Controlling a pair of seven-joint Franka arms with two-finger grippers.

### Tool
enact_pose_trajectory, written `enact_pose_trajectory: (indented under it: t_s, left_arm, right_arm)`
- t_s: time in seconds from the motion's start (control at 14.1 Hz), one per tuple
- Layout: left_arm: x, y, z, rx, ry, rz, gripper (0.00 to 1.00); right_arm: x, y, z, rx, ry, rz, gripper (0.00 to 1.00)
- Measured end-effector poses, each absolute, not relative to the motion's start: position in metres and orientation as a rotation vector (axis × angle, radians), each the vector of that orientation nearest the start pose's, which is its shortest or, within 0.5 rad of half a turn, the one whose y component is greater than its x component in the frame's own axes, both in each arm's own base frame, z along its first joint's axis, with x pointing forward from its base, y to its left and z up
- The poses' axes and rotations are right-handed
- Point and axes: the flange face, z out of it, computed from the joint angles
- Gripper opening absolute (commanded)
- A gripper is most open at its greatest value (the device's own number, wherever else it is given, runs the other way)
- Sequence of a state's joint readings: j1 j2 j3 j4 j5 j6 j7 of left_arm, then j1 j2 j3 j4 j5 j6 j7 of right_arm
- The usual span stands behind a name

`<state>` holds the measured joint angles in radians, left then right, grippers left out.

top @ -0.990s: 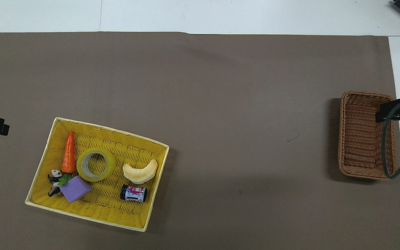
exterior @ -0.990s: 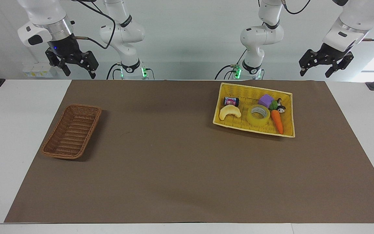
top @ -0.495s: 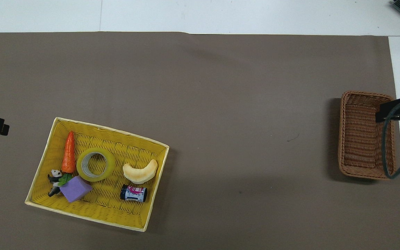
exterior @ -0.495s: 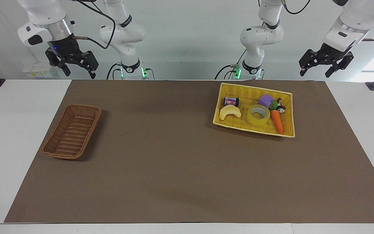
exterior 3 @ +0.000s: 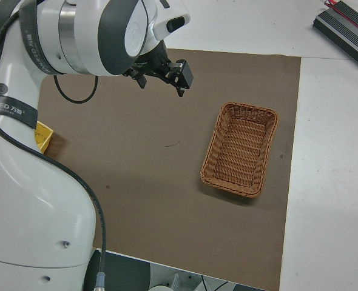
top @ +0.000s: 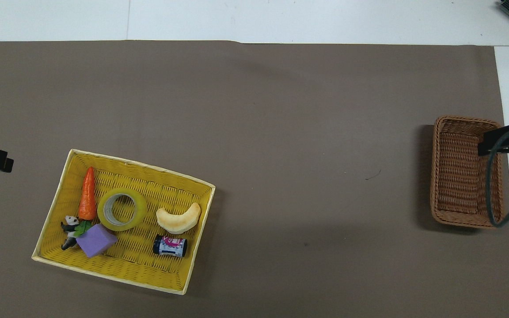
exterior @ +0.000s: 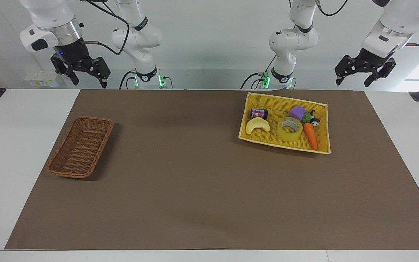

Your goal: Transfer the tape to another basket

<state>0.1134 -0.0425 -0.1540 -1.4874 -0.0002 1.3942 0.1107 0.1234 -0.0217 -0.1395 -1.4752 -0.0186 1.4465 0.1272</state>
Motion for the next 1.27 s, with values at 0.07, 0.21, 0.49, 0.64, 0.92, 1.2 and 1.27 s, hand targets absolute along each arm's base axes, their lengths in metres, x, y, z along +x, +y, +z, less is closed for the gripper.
enact_pose_trajectory:
  t_s: [0.07, 0.21, 0.49, 0.64, 0.92, 1.2, 1.27]
  left_arm:
    - [0.522, -0.026, 0.670, -3.126, 0.243, 0.083, 1.00]
    - [0.520, -0.027, 0.663, -3.126, 0.245, 0.106, 1.00]
    - [0.521, -0.029, 0.613, -3.123, 0.254, 0.162, 1.00]
    - [0.525, -0.033, 0.569, -3.121, 0.269, 0.169, 1.00]
    - [0.520, -0.034, 0.480, -3.118, 0.300, 0.196, 1.00]
    - [0.506, -0.035, 0.414, -3.117, 0.316, 0.180, 1.00]
    - [0.503, -0.039, 0.398, -3.116, 0.331, 0.167, 1.00]
  right_arm:
    - [0.535, -0.012, 0.670, -3.149, 0.229, 0.010, 1.00]
    - [0.535, -0.012, 0.670, -3.149, 0.229, 0.010, 1.00]
    - [0.535, -0.012, 0.670, -3.149, 0.229, 0.010, 1.00]
    - [0.535, -0.012, 0.670, -3.149, 0.229, 0.010, 1.00]
    - [0.535, -0.012, 0.670, -3.149, 0.229, 0.010, 1.00]
    - [0.535, -0.012, 0.670, -3.149, 0.230, 0.010, 1.00]
    - [0.535, -0.012, 0.670, -3.149, 0.230, 0.010, 1.00]
